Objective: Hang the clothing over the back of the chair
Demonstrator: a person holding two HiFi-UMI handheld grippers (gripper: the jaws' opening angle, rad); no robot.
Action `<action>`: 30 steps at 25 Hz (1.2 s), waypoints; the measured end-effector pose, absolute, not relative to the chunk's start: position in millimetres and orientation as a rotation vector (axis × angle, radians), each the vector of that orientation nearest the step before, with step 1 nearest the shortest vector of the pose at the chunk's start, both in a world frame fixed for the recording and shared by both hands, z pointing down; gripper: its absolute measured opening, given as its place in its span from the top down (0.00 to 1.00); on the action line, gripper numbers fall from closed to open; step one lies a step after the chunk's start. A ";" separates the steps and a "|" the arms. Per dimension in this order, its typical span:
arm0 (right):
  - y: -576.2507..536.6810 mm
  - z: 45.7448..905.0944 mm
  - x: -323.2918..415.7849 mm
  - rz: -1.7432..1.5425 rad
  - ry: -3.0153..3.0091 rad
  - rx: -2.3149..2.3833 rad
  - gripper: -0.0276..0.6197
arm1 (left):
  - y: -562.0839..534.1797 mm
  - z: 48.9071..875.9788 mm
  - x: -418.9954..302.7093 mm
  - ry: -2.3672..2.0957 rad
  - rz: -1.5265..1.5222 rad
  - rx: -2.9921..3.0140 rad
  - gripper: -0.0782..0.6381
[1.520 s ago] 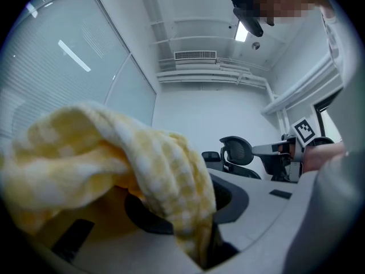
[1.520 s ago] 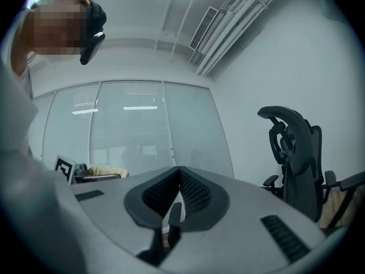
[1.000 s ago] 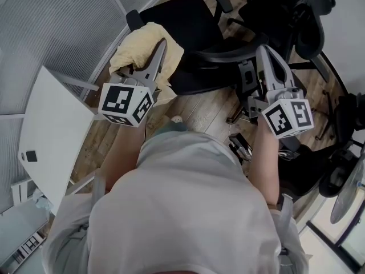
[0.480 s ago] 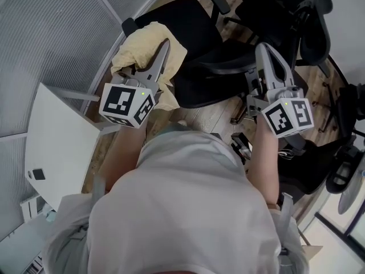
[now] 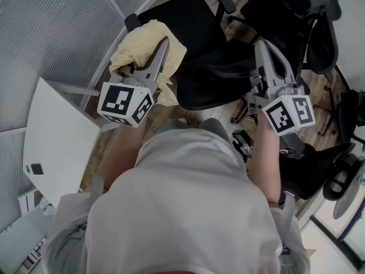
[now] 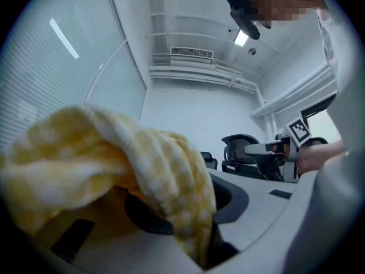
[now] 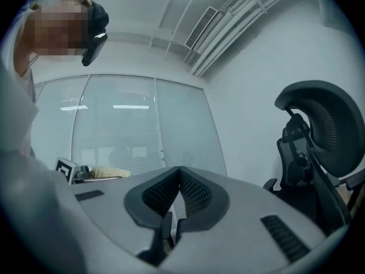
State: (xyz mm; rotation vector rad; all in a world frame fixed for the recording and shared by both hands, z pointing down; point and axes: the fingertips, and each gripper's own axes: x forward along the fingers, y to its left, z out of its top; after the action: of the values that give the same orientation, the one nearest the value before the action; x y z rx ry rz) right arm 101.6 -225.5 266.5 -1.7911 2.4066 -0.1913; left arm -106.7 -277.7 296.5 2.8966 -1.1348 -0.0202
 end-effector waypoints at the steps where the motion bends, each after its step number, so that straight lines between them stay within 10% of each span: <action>1: -228.6 267.3 100.8 -0.195 2.417 -1.776 0.92 | -278.3 295.4 -106.6 -1.147 -0.022 2.895 0.71; 30: -229.5 253.7 173.6 -0.255 2.536 -1.440 0.92 | -204.0 246.1 -50.8 -1.299 -0.092 2.883 0.72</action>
State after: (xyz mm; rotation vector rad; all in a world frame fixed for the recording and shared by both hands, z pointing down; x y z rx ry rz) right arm 173.6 -229.5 253.7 -1.4399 2.5365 -0.2548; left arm -50.8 -204.0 246.1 2.8825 -1.2990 -0.0923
